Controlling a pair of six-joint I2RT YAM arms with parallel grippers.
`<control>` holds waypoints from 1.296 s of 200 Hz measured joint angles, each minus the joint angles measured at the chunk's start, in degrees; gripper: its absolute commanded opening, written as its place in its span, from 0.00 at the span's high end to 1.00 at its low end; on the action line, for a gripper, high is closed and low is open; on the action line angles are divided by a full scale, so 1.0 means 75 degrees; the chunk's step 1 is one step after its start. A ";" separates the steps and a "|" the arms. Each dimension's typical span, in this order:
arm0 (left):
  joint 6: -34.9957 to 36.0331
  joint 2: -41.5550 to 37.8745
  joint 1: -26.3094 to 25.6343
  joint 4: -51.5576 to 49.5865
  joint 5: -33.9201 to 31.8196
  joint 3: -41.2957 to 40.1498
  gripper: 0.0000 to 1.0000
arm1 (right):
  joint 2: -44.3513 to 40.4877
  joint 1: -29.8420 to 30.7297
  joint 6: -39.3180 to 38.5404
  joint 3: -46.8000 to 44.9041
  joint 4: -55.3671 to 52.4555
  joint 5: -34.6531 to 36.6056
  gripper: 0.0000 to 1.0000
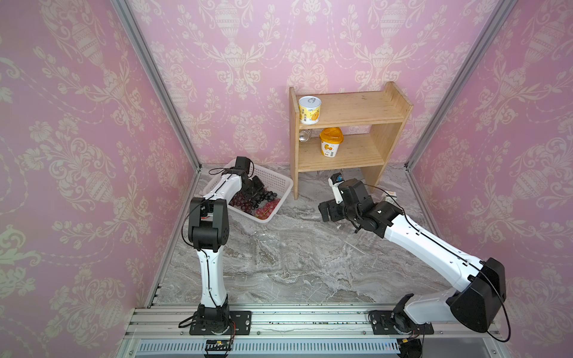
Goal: Pack grapes into containers
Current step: Pick up the grape from the basket.
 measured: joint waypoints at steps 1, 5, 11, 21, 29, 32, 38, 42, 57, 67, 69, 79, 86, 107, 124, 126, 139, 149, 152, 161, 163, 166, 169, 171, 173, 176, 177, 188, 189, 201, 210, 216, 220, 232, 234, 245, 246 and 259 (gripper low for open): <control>0.0003 0.0000 0.0000 -0.0003 -0.0003 0.0003 0.70 | -0.0003 0.0000 0.0003 -0.0003 0.0003 0.0003 0.01; 0.0026 0.0000 0.0000 -0.0017 -0.0009 0.0009 0.72 | -0.0012 0.0006 0.0003 -0.0006 -0.0003 0.0015 0.01; 0.0058 0.0000 0.0000 -0.0026 -0.0032 0.0012 0.72 | -0.0015 0.0020 0.0003 -0.0012 -0.0003 0.0035 0.01; 0.0087 0.0000 0.0000 -0.0041 -0.0052 0.0020 0.72 | -0.0035 0.0032 0.0003 -0.0020 -0.0003 0.0052 0.01; 0.0111 0.0000 0.0000 -0.0055 -0.0058 0.0038 0.73 | -0.0050 0.0032 0.0000 -0.0023 0.0000 0.0058 0.01; 0.0111 0.0000 0.0000 -0.0064 -0.0058 0.0041 0.74 | -0.0055 0.0032 0.0003 -0.0023 0.0000 0.0061 0.01; 0.0119 0.0000 0.0000 -0.0082 -0.0061 0.0055 0.76 | -0.0061 0.0032 0.0003 -0.0023 0.0000 0.0070 0.01; 0.0117 0.0000 0.0000 -0.0082 -0.0067 0.0061 0.78 | -0.0067 0.0032 0.0003 -0.0026 0.0000 0.0076 0.01; 0.0172 0.0003 0.0000 -0.0099 -0.0111 0.0105 0.79 | -0.0085 0.0032 0.0003 -0.0026 0.0000 0.0090 0.01; 0.0201 0.0006 0.0000 -0.0146 -0.0122 0.0160 0.79 | -0.0087 0.0032 0.0003 -0.0026 0.0000 0.0114 0.01; 0.0204 0.0009 0.0000 -0.0154 -0.0134 0.0175 0.79 | -0.0087 0.0035 0.0003 -0.0026 0.0000 0.0117 0.01; 0.0239 0.0009 0.0000 -0.0192 -0.0169 0.0233 0.79 | -0.0087 0.0035 0.0003 -0.0026 0.0000 0.0131 0.01; 0.0262 0.0009 0.0000 -0.0210 -0.0175 0.0277 0.79 | -0.0087 0.0035 0.0003 -0.0026 0.0000 0.0137 0.01; 0.0344 0.0047 0.0000 -0.0321 -0.0207 0.0437 0.81 | -0.0087 0.0070 0.0003 -0.0041 0.0006 0.0146 0.01; 0.0428 0.0111 0.0000 -0.0423 -0.0227 0.0565 0.82 | -0.0087 0.0090 0.0003 -0.0052 0.0000 0.0189 0.01; 0.0434 0.0117 0.0000 -0.0431 -0.0227 0.0574 0.81 | -0.0087 0.0093 0.0003 -0.0052 0.0000 0.0192 0.01; 0.0466 0.0119 0.0000 -0.0495 -0.0227 0.0612 0.81 | -0.0087 0.0105 0.0003 -0.0055 0.0000 0.0195 0.01; 0.0495 0.0119 0.0000 -0.0574 -0.0230 0.0676 0.80 | -0.0087 0.0105 0.0003 -0.0061 0.0000 0.0192 0.01; 0.0507 0.0119 -0.0003 -0.0595 -0.0230 0.0694 0.80 | -0.0087 0.0105 0.0003 -0.0061 0.0000 0.0192 0.01; 0.0522 0.0119 0.0000 -0.0667 -0.0230 0.0766 0.80 | -0.0087 0.0117 0.0006 -0.0064 0.0000 0.0192 0.01; 0.0530 0.0119 0.0000 -0.0691 -0.0230 0.0790 0.80 | -0.0085 0.0119 0.0009 -0.0064 0.0000 0.0192 0.01; 0.0536 0.0119 0.0000 -0.0711 -0.0230 0.0816 0.80 | -0.0085 0.0119 0.0012 -0.0067 0.0000 0.0192 0.01; 0.0545 0.0119 -0.0003 -0.0740 -0.0230 0.0848 0.80 | -0.0085 0.0119 0.0023 -0.0067 0.0000 0.0192 0.01; 0.0551 0.0119 -0.0003 -0.0749 -0.0230 0.0863 0.80 | -0.0087 0.0119 0.0032 -0.0067 0.0000 0.0192 0.01; 0.0560 0.0119 -0.0003 -0.0764 -0.0230 0.0883 0.80 | -0.0087 0.0119 0.0035 -0.0070 0.0000 0.0192 0.01; 0.0577 0.0119 -0.0003 -0.0778 -0.0233 0.0909 0.80 | -0.0085 0.0119 0.0041 -0.0070 0.0000 0.0192 0.01; 0.0583 0.0117 -0.0003 -0.0790 -0.0230 0.0924 0.80 | -0.0085 0.0122 0.0044 -0.0070 -0.0003 0.0189 0.01; 0.0632 0.0108 0.0000 -0.0828 -0.0230 0.0988 0.80 | -0.0082 0.0131 0.0096 -0.0070 0.0000 0.0189 0.01; 0.0632 0.0108 -0.0003 -0.0831 -0.0233 0.0991 0.80 | -0.0082 0.0131 0.0096 -0.0070 0.0000 0.0189 0.01; 0.0667 0.0073 -0.0003 -0.0906 -0.0230 0.1026 0.80 | -0.0082 0.0143 0.0154 -0.0070 0.0003 0.0187 0.01; 0.0699 0.0029 -0.0003 -0.0973 -0.0236 0.1037 0.80 | -0.0082 0.0154 0.0178 -0.0070 0.0003 0.0187 0.01; 0.0720 -0.0020 -0.0003 -0.1029 -0.0236 0.1040 0.80 | -0.0076 0.0169 0.0184 -0.0070 0.0003 0.0187 0.01; 0.0731 -0.0052 -0.0006 -0.1064 -0.0239 0.1040 0.80 | -0.0073 0.0169 0.0187 -0.0070 0.0003 0.0187 0.01; 0.0801 -0.0181 -0.0009 -0.1180 -0.0262 0.1052 0.80 | -0.0050 0.0192 0.0204 -0.0070 0.0003 0.0187 0.01; 0.0807 -0.0204 -0.0009 -0.1198 -0.0271 0.1052 0.80 | -0.0041 0.0195 0.0207 -0.0070 0.0003 0.0187 0.01; 0.0863 -0.0350 -0.0009 -0.1291 -0.0326 0.1081 0.80 | -0.0012 0.0204 0.0219 -0.0070 0.0003 0.0166 0.01; 0.0866 -0.0361 -0.0009 -0.1288 -0.0332 0.1084 0.80 | -0.0009 0.0204 0.0219 -0.0070 0.0003 0.0166 0.01; 0.0892 -0.0522 -0.0009 -0.1358 -0.0373 0.1142 0.80 | 0.0009 0.0224 0.0271 -0.0070 0.0006 0.0163 0.01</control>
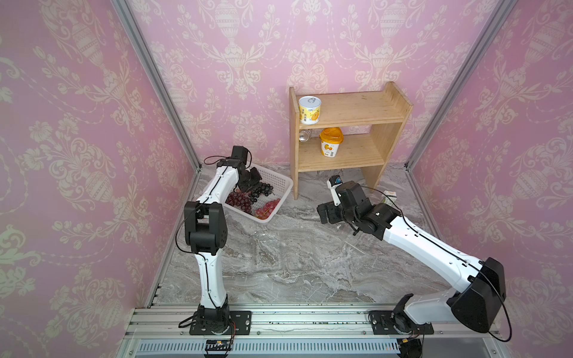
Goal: Pack grapes into containers
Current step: Pick up the grape from the basket, then place the grape into the packing box.
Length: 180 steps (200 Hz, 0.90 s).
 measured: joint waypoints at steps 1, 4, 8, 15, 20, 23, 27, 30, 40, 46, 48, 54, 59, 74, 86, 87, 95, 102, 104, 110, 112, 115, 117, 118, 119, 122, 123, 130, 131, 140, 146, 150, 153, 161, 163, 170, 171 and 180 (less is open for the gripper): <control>0.0003 -0.0017 0.0000 -0.0003 0.0000 0.0009 0.80 | 0.0003 0.0003 0.0006 0.0000 0.0000 0.0003 0.01; 0.0012 -0.0052 0.0000 -0.0015 0.0000 0.0023 0.80 | 0.0003 0.0009 0.0029 0.0000 0.0000 0.0003 0.01; 0.0023 -0.0096 0.0000 -0.0020 -0.0003 0.0044 0.80 | 0.0003 0.0009 0.0052 0.0000 0.0000 0.0000 0.01; 0.0029 -0.0160 0.0000 -0.0026 -0.0003 0.0067 0.80 | 0.0003 0.0026 0.0093 0.0000 0.0006 -0.0003 0.01; 0.0032 -0.0213 0.0000 -0.0032 -0.0003 0.0079 0.80 | 0.0012 0.0041 0.0114 0.0003 0.0006 -0.0009 0.01; 0.0035 -0.0242 0.0000 -0.0047 -0.0003 0.0096 0.80 | 0.0015 0.0044 0.0119 0.0003 0.0009 -0.0009 0.01; 0.0050 -0.0271 0.0000 -0.0058 -0.0003 0.0111 0.80 | 0.0047 0.0058 0.0140 0.0017 0.0000 -0.0052 0.01; 0.0052 -0.0294 0.0000 -0.0061 -0.0003 0.0119 0.80 | 0.0067 0.0058 0.0146 0.0038 -0.0012 -0.0058 0.01; 0.0090 -0.0341 0.0000 -0.0105 -0.0006 0.0181 0.80 | 0.0224 0.0105 0.0201 0.0154 -0.0017 -0.0175 0.01; 0.0117 -0.0350 0.0000 -0.0152 -0.0006 0.0239 0.80 | 0.0361 0.0122 0.0236 0.0262 -0.0020 -0.0274 0.02; 0.0125 -0.0350 0.0000 -0.0172 -0.0006 0.0256 0.80 | 0.0408 0.0134 0.0254 0.0306 -0.0020 -0.0323 0.02; 0.0152 -0.0350 0.0000 -0.0230 -0.0006 0.0335 0.80 | 0.0577 0.0181 0.0259 0.0452 -0.0020 -0.0423 0.02; 0.0175 -0.0350 0.0000 -0.0286 -0.0009 0.0402 0.80 | 0.0743 0.0230 0.0259 0.0592 -0.0017 -0.0513 0.04; 0.0254 -0.0350 0.0000 -0.0493 -0.0026 0.0641 0.80 | 0.1349 0.0443 0.0221 0.1151 -0.0023 -0.0729 0.09; 0.0318 -0.0350 0.0000 -0.0606 -0.0026 0.0822 0.80 | 0.1865 0.0592 0.0114 0.1632 -0.0055 -0.0965 0.14; 0.0321 -0.0350 0.0000 -0.0615 -0.0026 0.0833 0.80 | 0.1932 0.0606 0.0114 0.1699 -0.0061 -0.1003 0.14; 0.0370 -0.0356 0.0000 -0.0659 -0.0026 0.0924 0.79 | 0.2311 0.0673 0.0090 0.2063 -0.0082 -0.1166 0.16; 0.0396 -0.0370 0.0000 -0.0676 -0.0029 0.0959 0.79 | 0.2658 0.0717 0.0052 0.2378 -0.0079 -0.1317 0.17; 0.0399 -0.0379 0.0000 -0.0682 -0.0026 0.0968 0.79 | 0.2722 0.0729 0.0044 0.2433 -0.0076 -0.1349 0.17; 0.0425 -0.0391 0.0000 -0.0714 -0.0029 0.0968 0.79 | 0.3025 0.0746 0.0032 0.2716 -0.0105 -0.1475 0.17; 0.0437 -0.0391 0.0000 -0.0734 -0.0029 0.0968 0.79 | 0.3133 0.0752 0.0026 0.2812 -0.0111 -0.1539 0.18; 0.0458 -0.0399 0.0000 -0.0764 -0.0029 0.0968 0.79 | 0.3264 0.0749 0.0026 0.2935 -0.0122 -0.1585 0.19; 0.0460 -0.0402 0.0000 -0.0778 -0.0029 0.0968 0.79 | 0.3369 0.0749 0.0026 0.3037 -0.0128 -0.1612 0.20; 0.0472 -0.0405 0.0000 -0.0796 -0.0029 0.0968 0.79 | 0.3404 0.0749 0.0026 0.3069 -0.0128 -0.1635 0.20; 0.0487 -0.0405 0.0000 -0.0799 -0.0029 0.0968 0.79 | 0.3439 0.0749 0.0023 0.3104 -0.0131 -0.1661 0.20; 0.0501 -0.0405 0.0000 -0.0825 -0.0029 0.0968 0.79 | 0.3590 0.0746 0.0035 0.3241 -0.0149 -0.1722 0.21; 0.0504 -0.0405 0.0000 -0.0831 -0.0029 0.0968 0.79 | 0.3646 0.0740 0.0050 0.3305 -0.0157 -0.1734 0.21; 0.0554 -0.0405 0.0000 -0.0877 -0.0029 0.0968 0.79 | 0.3943 0.0717 0.0082 0.3596 -0.0175 -0.1891 0.22; 0.0560 -0.0405 0.0000 -0.0886 -0.0029 0.0968 0.79 | 0.4010 0.0714 0.0090 0.3660 -0.0169 -0.1932 0.22; 0.0615 -0.0405 0.0000 -0.0947 -0.0029 0.0968 0.79 | 0.4398 0.0682 0.0143 0.4028 -0.0166 -0.2157 0.23; 0.0638 -0.0405 0.0003 -0.0994 -0.0035 0.0968 0.79 | 0.4651 0.0656 0.0210 0.4272 -0.0146 -0.2264 0.23; 0.0656 -0.0405 0.0003 -0.1017 -0.0035 0.0968 0.79 | 0.4809 0.0644 0.0262 0.4430 -0.0149 -0.2317 0.23; 0.0682 -0.0405 0.0009 -0.1032 -0.0035 0.0968 0.79 | 0.4919 0.0638 0.0300 0.4517 -0.0140 -0.2375 0.24; 0.0723 -0.0408 0.0017 -0.1067 -0.0035 0.0968 0.79 | 0.5193 0.0629 0.0399 0.4750 -0.0102 -0.2471 0.28; 0.0740 -0.0408 0.0017 -0.1075 -0.0035 0.0968 0.79 | 0.5257 0.0618 0.0446 0.4800 -0.0099 -0.2474 0.29; 0.0772 -0.0408 0.0026 -0.1099 -0.0035 0.0968 0.79 | 0.5429 0.0609 0.0542 0.4934 -0.0070 -0.2524 0.31; 0.0775 -0.0408 0.0029 -0.1102 -0.0032 0.0968 0.79 | 0.5467 0.0603 0.0551 0.4957 -0.0064 -0.2530 0.31; 0.0825 -0.0423 0.0064 -0.1142 -0.0035 0.0965 0.79 | 0.5686 0.0603 0.0627 0.5132 -0.0067 -0.2527 0.31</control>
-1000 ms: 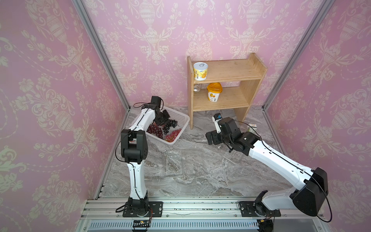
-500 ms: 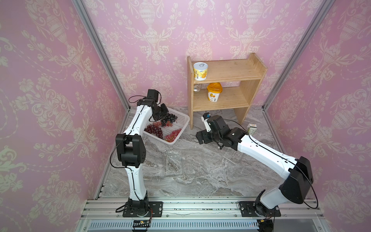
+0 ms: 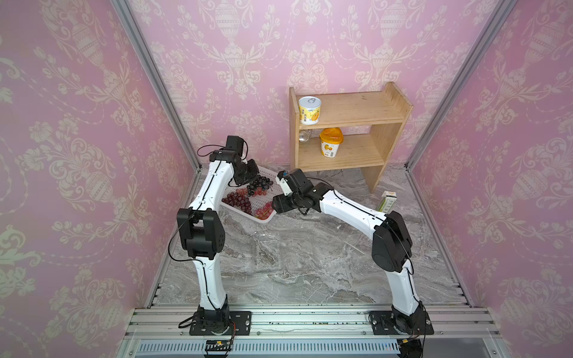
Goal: Pack grapes into containers
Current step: Place the grape into the packing box.
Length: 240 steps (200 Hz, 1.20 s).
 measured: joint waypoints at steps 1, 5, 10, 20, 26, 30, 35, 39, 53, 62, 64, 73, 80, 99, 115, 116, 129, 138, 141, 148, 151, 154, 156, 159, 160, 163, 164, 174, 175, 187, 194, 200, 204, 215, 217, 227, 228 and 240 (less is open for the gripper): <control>0.0000 0.0000 0.0003 0.0000 0.0000 0.0000 0.79 | 0.0017 0.0003 0.0003 0.0015 0.0000 0.0000 0.31; 0.0009 -0.0012 0.0029 -0.0012 0.0003 -0.0003 0.79 | 0.0117 0.0003 0.0073 0.0099 0.0000 0.0009 0.31; 0.0026 -0.0026 0.0050 -0.0020 0.0000 -0.0006 0.79 | 0.0219 0.0003 0.0102 0.0192 0.0000 0.0012 0.31; 0.0064 -0.0064 0.0117 -0.0041 0.0000 -0.0023 0.79 | 0.0402 0.0003 0.0143 0.0347 0.0000 0.0026 0.31; 0.0087 -0.0102 0.0157 -0.0052 0.0003 -0.0050 0.79 | 0.0484 0.0003 0.0157 0.0437 0.0003 0.0064 0.31; 0.0096 -0.0125 0.0175 -0.0050 0.0000 -0.0073 0.79 | 0.0527 0.0003 0.0169 0.0478 0.0015 0.0087 0.31; 0.0114 -0.0160 0.0204 -0.0052 0.0003 -0.0105 0.79 | 0.0574 0.0003 0.0172 0.0527 0.0026 0.0128 0.32; 0.0122 -0.0184 0.0219 -0.0052 0.0000 -0.0134 0.79 | 0.0586 0.0003 0.0175 0.0548 0.0029 0.0160 0.32; 0.0140 -0.0277 0.0280 -0.0047 0.0003 -0.0239 0.79 | 0.0644 0.0003 0.0166 0.0676 0.0029 0.0271 0.32; 0.0140 -0.0335 0.0289 -0.0047 0.0003 -0.0312 0.79 | 0.0734 0.0003 0.0140 0.0863 0.0023 0.0344 0.33; 0.0140 -0.0353 0.0289 -0.0041 0.0003 -0.0335 0.79 | 0.0758 0.0003 0.0134 0.0918 0.0026 0.0356 0.33; 0.0140 -0.0402 0.0289 -0.0047 0.0003 -0.0417 0.79 | 0.0874 0.0003 0.0079 0.1160 0.0029 0.0423 0.32; 0.0140 -0.0437 0.0289 -0.0035 0.0003 -0.0484 0.79 | 0.0965 0.0003 0.0047 0.1361 0.0012 0.0472 0.32; 0.0140 -0.0539 0.0289 0.0038 0.0006 -0.0699 0.79 | 0.1309 0.0000 -0.0044 0.2014 -0.0061 0.0554 0.32; 0.0143 -0.0583 0.0289 0.0073 0.0003 -0.0854 0.79 | 0.1594 -0.0035 -0.0111 0.2465 -0.0119 0.0551 0.33; 0.0140 -0.0586 0.0289 0.0076 0.0006 -0.0866 0.79 | 0.1606 -0.0035 -0.0117 0.2483 -0.0122 0.0548 0.33; 0.0143 -0.0603 0.0289 0.0096 0.0006 -0.0953 0.79 | 0.1804 -0.0064 -0.0157 0.2722 -0.0125 0.0554 0.34; 0.0143 -0.0612 0.0289 0.0099 0.0003 -0.0994 0.79 | 0.1912 -0.0096 -0.0201 0.2804 -0.0131 0.0545 0.34; 0.0143 -0.0612 0.0289 0.0096 0.0006 -0.1003 0.79 | 0.1935 -0.0102 -0.0213 0.2812 -0.0137 0.0527 0.35; 0.0143 -0.0612 0.0289 0.0102 0.0003 -0.1003 0.79 | 0.1976 -0.0128 -0.0259 0.2815 -0.0169 0.0510 0.36; 0.0143 -0.0612 0.0289 0.0105 0.0006 -0.1003 0.79 | 0.1988 -0.0149 -0.0291 0.2815 -0.0187 0.0481 0.37; 0.0143 -0.0612 0.0289 0.0111 0.0006 -0.1005 0.79 | 0.2002 -0.0160 -0.0300 0.2815 -0.0207 0.0460 0.37; 0.0143 -0.0612 0.0289 0.0114 0.0006 -0.1005 0.79 | 0.2014 -0.0172 -0.0321 0.2815 -0.0210 0.0446 0.37; 0.0143 -0.0612 0.0289 0.0119 0.0006 -0.1005 0.79 | 0.2022 -0.0184 -0.0323 0.2815 -0.0219 0.0428 0.37; 0.0143 -0.0612 0.0289 0.0122 0.0003 -0.1005 0.79 | 0.2025 -0.0192 -0.0323 0.2815 -0.0224 0.0420 0.37; 0.0143 -0.0612 0.0289 0.0128 0.0006 -0.1005 0.79 | 0.2028 -0.0207 -0.0347 0.2815 -0.0227 0.0385 0.37; 0.0143 -0.0612 0.0289 0.0131 0.0006 -0.1005 0.79 | 0.2028 -0.0210 -0.0350 0.2815 -0.0230 0.0379 0.37; 0.0143 -0.0612 0.0289 0.0146 0.0006 -0.1005 0.79 | 0.2040 -0.0239 -0.0379 0.2815 -0.0245 0.0289 0.39; 0.0143 -0.0612 0.0289 0.0149 0.0003 -0.1005 0.79 | 0.2040 -0.0245 -0.0382 0.2815 -0.0245 0.0280 0.39; 0.0143 -0.0612 0.0289 0.0157 0.0006 -0.1005 0.79 | 0.2040 -0.0283 -0.0434 0.2815 -0.0245 0.0154 0.40; 0.0143 -0.0612 0.0289 0.0157 0.0006 -0.1008 0.79 | 0.2040 -0.0300 -0.0463 0.2815 -0.0242 0.0096 0.40; 0.0143 -0.0612 0.0289 0.0157 0.0003 -0.1008 0.79 | 0.2040 -0.0303 -0.0475 0.2815 -0.0239 0.0047 0.40; 0.0143 -0.0612 0.0289 0.0157 0.0006 -0.1008 0.79 | 0.2046 -0.0306 -0.0495 0.2815 -0.0239 0.0009 0.40; 0.0143 -0.0612 0.0289 0.0157 0.0006 -0.1011 0.79 | 0.2069 -0.0306 -0.0516 0.2836 -0.0239 -0.0099 0.40; 0.0143 -0.0612 0.0289 0.0160 0.0006 -0.1014 0.79 | 0.2078 -0.0303 -0.0522 0.2847 -0.0242 -0.0122 0.40; 0.0143 -0.0612 0.0289 0.0166 0.0006 -0.1017 0.79 | 0.2151 -0.0300 -0.0525 0.2940 -0.0256 -0.0236 0.41; 0.0143 -0.0612 0.0289 0.0166 0.0006 -0.1017 0.79 | 0.2157 -0.0300 -0.0525 0.2949 -0.0256 -0.0242 0.41; 0.0143 -0.0612 0.0289 0.0181 0.0006 -0.1029 0.79 | 0.2241 -0.0297 -0.0525 0.3031 -0.0259 -0.0376 0.41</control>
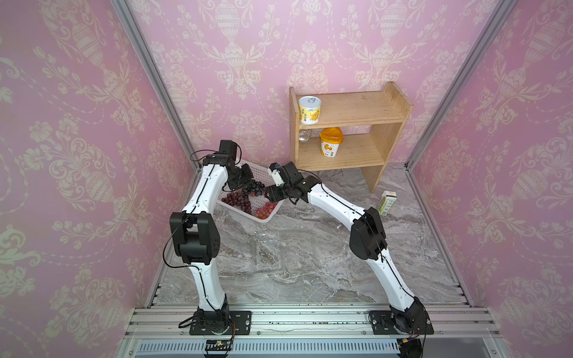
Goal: Pack grapes into containers
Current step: Place the grape into the packing box.
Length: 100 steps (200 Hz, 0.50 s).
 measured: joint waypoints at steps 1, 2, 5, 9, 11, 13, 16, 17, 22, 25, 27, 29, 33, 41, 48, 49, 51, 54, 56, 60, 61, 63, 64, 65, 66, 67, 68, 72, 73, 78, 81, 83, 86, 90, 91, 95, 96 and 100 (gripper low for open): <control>0.0000 0.0000 0.0000 0.0003 0.0000 0.0000 0.79 | 0.0003 0.0000 0.0000 0.0003 0.0000 -0.0009 0.41; 0.0000 0.0000 0.0000 0.0003 0.0000 0.0000 0.79 | 0.0012 0.0000 0.0000 0.0006 0.0000 -0.0023 0.41; 0.0000 -0.0003 0.0000 0.0003 0.0000 -0.0003 0.79 | 0.0023 0.0000 0.0000 0.0006 0.0000 -0.0038 0.41; 0.0000 -0.0003 0.0000 0.0006 0.0000 -0.0006 0.79 | 0.0038 0.0000 0.0000 0.0006 0.0000 -0.0079 0.41; 0.0000 -0.0003 0.0000 0.0009 0.0000 -0.0009 0.79 | 0.0047 0.0000 0.0003 0.0006 -0.0003 -0.0099 0.41; 0.0000 -0.0003 0.0000 0.0012 0.0000 -0.0012 0.79 | 0.0050 0.0000 0.0000 0.0006 -0.0003 -0.0111 0.41; 0.0000 -0.0003 0.0000 0.0015 0.0000 -0.0015 0.79 | 0.0064 0.0000 0.0000 0.0006 -0.0003 -0.0146 0.41; 0.0000 -0.0003 0.0000 0.0015 0.0000 -0.0017 0.79 | 0.0064 0.0000 0.0000 0.0006 -0.0003 -0.0154 0.41; 0.0000 -0.0003 0.0000 0.0029 0.0000 -0.0032 0.79 | 0.0076 0.0000 0.0003 0.0006 -0.0003 -0.0201 0.41; 0.0000 -0.0003 0.0000 0.0038 0.0000 -0.0044 0.79 | 0.0079 0.0000 0.0003 0.0006 -0.0003 -0.0224 0.41; 0.0000 -0.0003 0.0000 0.0047 0.0000 -0.0050 0.79 | 0.0079 0.0000 0.0006 0.0006 -0.0006 -0.0251 0.41; 0.0000 -0.0003 0.0000 0.0052 0.0000 -0.0058 0.79 | 0.0079 0.0000 0.0006 0.0006 -0.0003 -0.0271 0.41; 0.0000 -0.0003 0.0000 0.0058 0.0000 -0.0073 0.79 | 0.0079 0.0000 0.0006 0.0003 -0.0003 -0.0312 0.41; 0.0000 -0.0006 0.0000 0.0076 0.0000 -0.0111 0.79 | 0.0079 0.0006 0.0009 0.0006 0.0017 -0.0385 0.42; -0.0003 -0.0006 0.0000 0.0093 0.0003 -0.0149 0.79 | 0.0079 0.0015 0.0009 0.0003 0.0052 -0.0440 0.43; -0.0003 -0.0006 0.0000 0.0102 0.0003 -0.0157 0.79 | 0.0079 0.0015 0.0006 0.0003 0.0055 -0.0446 0.43; -0.0003 -0.0006 0.0000 0.0111 0.0003 -0.0169 0.79 | 0.0079 0.0015 0.0009 0.0006 0.0064 -0.0463 0.44; -0.0003 -0.0009 0.0000 0.0119 0.0003 -0.0184 0.79 | 0.0079 0.0020 0.0009 0.0003 0.0082 -0.0487 0.44; 0.0000 -0.0009 0.0000 0.0122 0.0003 -0.0192 0.79 | 0.0079 0.0020 0.0009 0.0003 0.0085 -0.0495 0.44; -0.0003 -0.0009 0.0000 0.0125 0.0003 -0.0213 0.79 | 0.0079 0.0020 0.0015 0.0006 0.0090 -0.0522 0.45; -0.0003 -0.0009 0.0000 0.0125 0.0003 -0.0216 0.79 | 0.0079 0.0020 0.0017 0.0003 0.0090 -0.0525 0.45; -0.0003 -0.0009 0.0000 0.0128 0.0003 -0.0224 0.79 | 0.0079 0.0020 0.0020 0.0006 0.0093 -0.0545 0.45; -0.0003 -0.0009 0.0000 0.0128 0.0003 -0.0227 0.79 | 0.0079 0.0023 0.0017 0.0006 0.0093 -0.0551 0.45; -0.0003 -0.0009 0.0000 0.0128 0.0003 -0.0233 0.79 | 0.0079 0.0026 0.0017 0.0006 0.0093 -0.0554 0.45; -0.0003 -0.0009 0.0000 0.0125 0.0003 -0.0233 0.79 | 0.0079 0.0029 0.0020 0.0003 0.0093 -0.0560 0.45; -0.0003 -0.0009 0.0000 0.0125 0.0003 -0.0239 0.79 | 0.0079 0.0032 0.0020 0.0003 0.0093 -0.0562 0.45; 0.0000 -0.0009 0.0000 0.0125 0.0003 -0.0242 0.79 | 0.0079 0.0032 0.0023 0.0006 0.0096 -0.0562 0.45; -0.0003 -0.0009 0.0000 0.0125 0.0003 -0.0251 0.79 | 0.0079 0.0035 0.0026 0.0006 0.0096 -0.0568 0.45; -0.0003 -0.0009 0.0000 0.0125 0.0003 -0.0256 0.79 | 0.0079 0.0035 0.0026 0.0006 0.0099 -0.0574 0.45; -0.0003 -0.0009 0.0000 0.0131 0.0003 -0.0265 0.79 | 0.0079 0.0044 0.0026 0.0009 0.0108 -0.0592 0.45; 0.0000 -0.0009 0.0000 0.0134 0.0003 -0.0268 0.79 | 0.0082 0.0050 0.0026 0.0009 0.0111 -0.0597 0.46; 0.0000 -0.0009 0.0000 0.0137 0.0003 -0.0274 0.79 | 0.0085 0.0050 0.0023 0.0012 0.0111 -0.0600 0.47; -0.0003 -0.0009 0.0000 0.0146 0.0003 -0.0274 0.79 | 0.0087 0.0050 0.0026 0.0023 0.0102 -0.0606 0.48; 0.0000 -0.0009 0.0000 0.0152 0.0003 -0.0274 0.79 | 0.0099 0.0050 0.0020 0.0044 0.0093 -0.0618 0.48; 0.0000 -0.0009 0.0000 0.0154 0.0003 -0.0274 0.79 | 0.0108 0.0050 0.0012 0.0055 0.0090 -0.0618 0.48; -0.0003 -0.0009 0.0000 0.0166 0.0003 -0.0274 0.79 | 0.0125 0.0052 0.0023 0.0085 0.0085 -0.0621 0.49; 0.0000 -0.0009 0.0000 0.0169 0.0003 -0.0274 0.79 | 0.0134 0.0052 0.0017 0.0099 0.0085 -0.0621 0.49; -0.0003 -0.0012 0.0000 0.0178 0.0003 -0.0274 0.79 | 0.0160 0.0055 0.0009 0.0137 0.0087 -0.0624 0.49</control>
